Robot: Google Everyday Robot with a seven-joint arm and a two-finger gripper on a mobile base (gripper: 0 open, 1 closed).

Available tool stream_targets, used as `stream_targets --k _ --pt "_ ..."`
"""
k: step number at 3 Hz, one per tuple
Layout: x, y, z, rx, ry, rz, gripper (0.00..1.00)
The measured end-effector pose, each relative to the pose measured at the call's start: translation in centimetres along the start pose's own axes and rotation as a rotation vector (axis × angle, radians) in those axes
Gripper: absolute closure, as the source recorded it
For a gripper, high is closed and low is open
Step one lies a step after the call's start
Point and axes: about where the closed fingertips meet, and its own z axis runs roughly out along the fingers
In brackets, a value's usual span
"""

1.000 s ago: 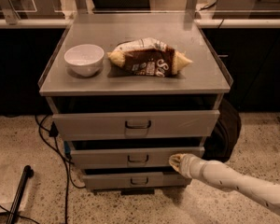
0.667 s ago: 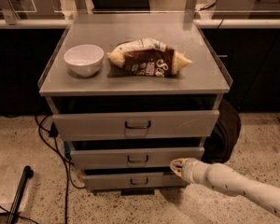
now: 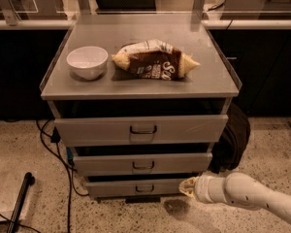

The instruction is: Close middle drawer

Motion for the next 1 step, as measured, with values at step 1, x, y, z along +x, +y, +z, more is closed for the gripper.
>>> stream_targets --k 1 --pt "-0.28 0.83 0.06 -0.034 -0.008 -0.001 0.81"
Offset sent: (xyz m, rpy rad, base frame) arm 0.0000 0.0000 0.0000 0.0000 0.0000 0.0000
